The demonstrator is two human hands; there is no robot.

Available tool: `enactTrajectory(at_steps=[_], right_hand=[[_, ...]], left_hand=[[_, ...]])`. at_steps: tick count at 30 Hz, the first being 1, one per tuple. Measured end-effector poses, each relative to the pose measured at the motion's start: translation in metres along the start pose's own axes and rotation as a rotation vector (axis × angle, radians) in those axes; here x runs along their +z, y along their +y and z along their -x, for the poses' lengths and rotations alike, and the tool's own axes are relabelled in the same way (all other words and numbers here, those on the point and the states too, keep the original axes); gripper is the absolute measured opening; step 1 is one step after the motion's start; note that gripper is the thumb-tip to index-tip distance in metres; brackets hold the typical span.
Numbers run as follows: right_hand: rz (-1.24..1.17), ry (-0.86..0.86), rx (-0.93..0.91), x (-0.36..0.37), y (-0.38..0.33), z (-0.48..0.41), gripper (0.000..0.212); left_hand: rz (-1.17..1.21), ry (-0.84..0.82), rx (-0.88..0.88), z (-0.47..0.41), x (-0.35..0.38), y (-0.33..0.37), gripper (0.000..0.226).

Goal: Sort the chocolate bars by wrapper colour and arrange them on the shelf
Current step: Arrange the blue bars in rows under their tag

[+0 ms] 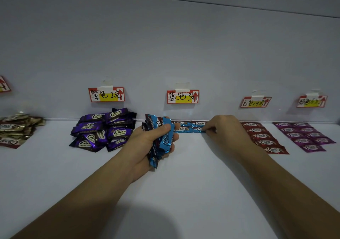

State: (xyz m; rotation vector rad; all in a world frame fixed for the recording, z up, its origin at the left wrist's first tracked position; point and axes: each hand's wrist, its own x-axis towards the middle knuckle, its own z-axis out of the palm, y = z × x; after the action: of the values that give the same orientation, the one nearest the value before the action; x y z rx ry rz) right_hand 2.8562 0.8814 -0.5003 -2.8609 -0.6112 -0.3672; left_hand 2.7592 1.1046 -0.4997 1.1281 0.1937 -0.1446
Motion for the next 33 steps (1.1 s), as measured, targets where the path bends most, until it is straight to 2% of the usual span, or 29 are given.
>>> enactTrajectory(at_steps=[5, 14, 16, 18, 20, 21, 24, 30, 33], right_hand=[[-0.008, 0.008, 0.01, 0.001, -0.003, -0.001, 0.028], [0.013, 0.024, -0.012, 0.003, -0.002, -0.002, 0.022], [-0.142, 0.13, -0.019, -0.003, -0.009, 0.001, 0.017], [-0.53, 0.197, 0.013, -0.012, -0.025, 0.008, 0.016], [-0.912, 0.091, 0.009, -0.018, -0.046, 0.016, 0.027], [-1.02, 0.016, 0.007, -0.019, -0.056, 0.019, 0.036], [-1.068, -0.096, 0.017, -0.014, -0.075, 0.023, 0.047], [-1.178, -0.159, 0.056, -0.017, -0.073, 0.024, 0.039], [-1.208, -0.103, 0.058, -0.024, -0.065, 0.023, 0.028]], left_hand=[[-0.052, 0.011, -0.001, -0.001, -0.002, 0.0, 0.033], [0.063, 0.068, 0.004, 0.0, 0.003, -0.001, 0.039], [0.049, 0.09, 0.018, -0.002, 0.001, -0.001, 0.048], [0.022, 0.112, 0.035, -0.004, -0.002, -0.001, 0.057], [0.017, 0.093, 0.056, -0.003, -0.003, -0.001, 0.048], [0.022, 0.074, 0.062, -0.003, -0.003, -0.001, 0.044], [0.027, 0.035, 0.056, -0.004, -0.004, -0.002, 0.043], [0.037, 0.086, 0.035, -0.004, -0.005, 0.0, 0.044], [0.116, 0.14, 0.005, -0.004, -0.007, 0.007, 0.034]])
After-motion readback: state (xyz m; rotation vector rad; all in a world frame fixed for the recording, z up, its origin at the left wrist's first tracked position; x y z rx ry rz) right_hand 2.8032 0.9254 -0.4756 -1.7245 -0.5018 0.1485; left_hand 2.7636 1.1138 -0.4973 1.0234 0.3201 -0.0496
